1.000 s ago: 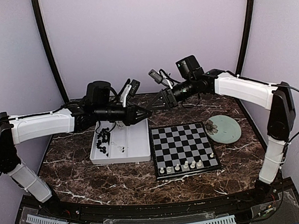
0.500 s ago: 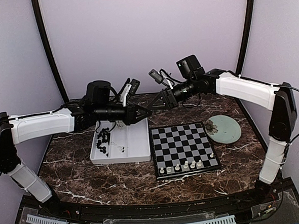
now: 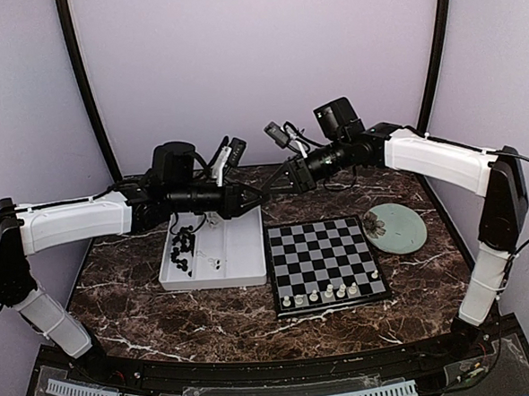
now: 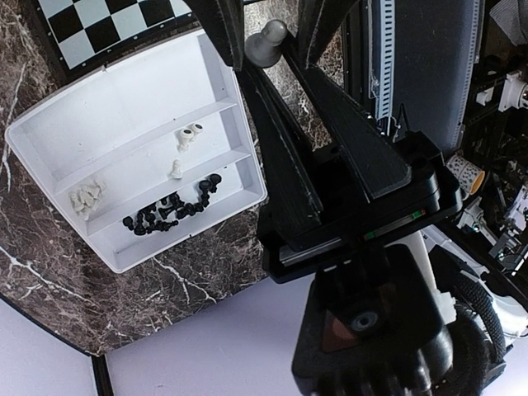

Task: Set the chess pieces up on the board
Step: Pass from the left arm to the right, then place the pawn at g2.

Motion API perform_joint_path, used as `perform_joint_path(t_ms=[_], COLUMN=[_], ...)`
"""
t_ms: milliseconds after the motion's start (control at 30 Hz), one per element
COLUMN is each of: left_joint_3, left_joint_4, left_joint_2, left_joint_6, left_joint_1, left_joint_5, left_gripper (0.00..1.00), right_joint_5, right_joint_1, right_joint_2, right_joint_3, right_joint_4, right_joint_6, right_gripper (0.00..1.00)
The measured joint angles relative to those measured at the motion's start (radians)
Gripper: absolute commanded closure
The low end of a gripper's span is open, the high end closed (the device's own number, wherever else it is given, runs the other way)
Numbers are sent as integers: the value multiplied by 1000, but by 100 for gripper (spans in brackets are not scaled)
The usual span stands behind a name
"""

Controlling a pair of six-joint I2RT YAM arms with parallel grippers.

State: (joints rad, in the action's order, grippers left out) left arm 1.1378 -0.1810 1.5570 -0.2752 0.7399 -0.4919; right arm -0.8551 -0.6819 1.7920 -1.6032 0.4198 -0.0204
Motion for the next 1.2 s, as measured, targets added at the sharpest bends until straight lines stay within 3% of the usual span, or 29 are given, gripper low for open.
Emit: perform_joint_path(t_ms=[200, 400, 600, 767, 933, 1200], left_joint_3=[-2, -8, -8, -22, -50, -50], left_joint_4=[-13, -11, 19, 151, 250, 282], left_joint_2=[2, 3, 1, -41, -133, -135], left_joint_6=[-14, -17, 35, 174, 251, 237], left_joint_1=[-2, -2, -1, -3, -57, -119], left_joint_5=[4, 16, 20, 75, 162, 266], left_gripper=[82, 67, 62, 57, 56, 56], right_joint_5=[0, 17, 43, 104, 238, 409], right_joint_1=[0, 1, 13, 56, 95, 142], right_joint_2=[-2, -2, -2, -8, -108, -300], right_joint_3=[1, 4, 4, 13, 151, 466], right_joint_4=[-10, -9, 7, 55, 130, 251], right_joint_6=[-12, -13, 7, 92, 237, 406], right_gripper=[91, 93, 93, 92, 92, 92])
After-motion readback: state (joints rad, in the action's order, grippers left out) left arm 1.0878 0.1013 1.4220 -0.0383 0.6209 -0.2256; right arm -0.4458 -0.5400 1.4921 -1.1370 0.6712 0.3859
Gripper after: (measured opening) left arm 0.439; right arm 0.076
